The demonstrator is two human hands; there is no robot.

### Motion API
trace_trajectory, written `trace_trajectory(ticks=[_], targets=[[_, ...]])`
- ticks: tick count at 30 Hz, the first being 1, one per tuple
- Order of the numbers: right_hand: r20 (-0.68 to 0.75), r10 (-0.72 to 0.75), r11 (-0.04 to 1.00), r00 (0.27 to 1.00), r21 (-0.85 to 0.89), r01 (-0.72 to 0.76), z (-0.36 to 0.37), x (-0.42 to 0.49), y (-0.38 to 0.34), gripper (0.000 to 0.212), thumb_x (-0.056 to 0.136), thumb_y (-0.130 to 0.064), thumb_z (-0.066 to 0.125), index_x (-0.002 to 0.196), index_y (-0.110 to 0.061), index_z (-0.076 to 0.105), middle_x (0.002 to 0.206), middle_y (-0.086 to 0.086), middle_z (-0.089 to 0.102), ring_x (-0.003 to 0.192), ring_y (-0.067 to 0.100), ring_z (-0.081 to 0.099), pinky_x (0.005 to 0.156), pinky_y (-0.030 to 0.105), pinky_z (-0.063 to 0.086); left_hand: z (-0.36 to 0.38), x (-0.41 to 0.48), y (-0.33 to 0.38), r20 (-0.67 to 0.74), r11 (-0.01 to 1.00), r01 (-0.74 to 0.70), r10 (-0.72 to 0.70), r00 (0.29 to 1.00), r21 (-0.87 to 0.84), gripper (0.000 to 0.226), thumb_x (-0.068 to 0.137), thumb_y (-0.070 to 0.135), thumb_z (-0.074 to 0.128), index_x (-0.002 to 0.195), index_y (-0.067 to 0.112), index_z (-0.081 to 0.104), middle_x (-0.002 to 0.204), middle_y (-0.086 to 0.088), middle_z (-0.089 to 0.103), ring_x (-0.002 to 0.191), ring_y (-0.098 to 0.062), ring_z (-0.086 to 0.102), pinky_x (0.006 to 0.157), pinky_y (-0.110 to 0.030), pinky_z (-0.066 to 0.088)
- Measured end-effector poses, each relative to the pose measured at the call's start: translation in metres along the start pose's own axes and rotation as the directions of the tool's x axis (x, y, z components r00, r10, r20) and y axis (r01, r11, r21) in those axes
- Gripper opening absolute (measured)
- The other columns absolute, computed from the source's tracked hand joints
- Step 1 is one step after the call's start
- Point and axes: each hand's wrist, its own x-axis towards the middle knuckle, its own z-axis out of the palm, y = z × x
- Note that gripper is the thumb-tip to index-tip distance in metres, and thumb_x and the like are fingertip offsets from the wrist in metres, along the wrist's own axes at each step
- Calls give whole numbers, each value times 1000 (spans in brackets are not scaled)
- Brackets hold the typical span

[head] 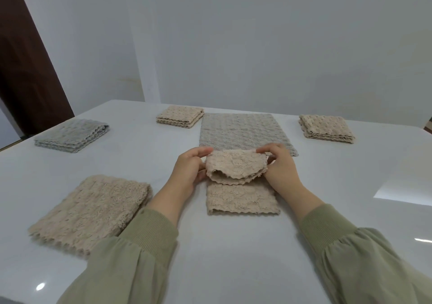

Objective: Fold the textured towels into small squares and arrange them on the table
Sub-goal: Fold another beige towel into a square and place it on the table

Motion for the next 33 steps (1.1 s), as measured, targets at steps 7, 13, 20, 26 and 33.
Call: trace_trajectory(ticks=[7,13,20,26,33], targets=[[26,141,990,990,14,-141,-10,-12,5,34,82,0,57,111,-19,60,75,-3,55,64,9,50,59,13,39,-2,-10,-1,-5,995,101,-101,995,-22,28,94,19,55,120,11,51,98,-12,59,58,-20,63,45,-23,52],[106,281,876,954,378,-300,-15,-23,-12,24,95,-14,47,113,-15,63,83,-1,63,72,9,59,55,12,43,2,-14,-6,59,990,104,-109,992,91,46,92,15,58,134,23,43,113,-10,57,64,-27,71,50,-22,55],[-16,272,906,962,340,-251,-14,-30,-13,31,85,1,51,106,-18,62,44,-11,37,46,10,38,51,18,38,-4,-20,4,138,981,74,-99,985,178,55,88,2,59,136,26,45,79,-10,57,53,-18,65,47,-22,54],[-75,229,952,970,225,-207,-16,-47,-15,32,78,4,48,95,-19,62,39,-12,33,39,5,33,42,14,32,-11,-39,10,253,950,-7,-76,965,313,46,88,1,60,128,23,54,54,2,50,45,-15,56,45,-22,50],[-16,196,974,980,123,-193,-23,-60,-14,31,77,3,49,95,-18,61,40,-11,34,40,8,35,46,20,36,-13,-46,5,306,881,-83,-72,949,465,43,86,2,64,125,20,56,42,11,43,42,-13,55,45,-23,49]])
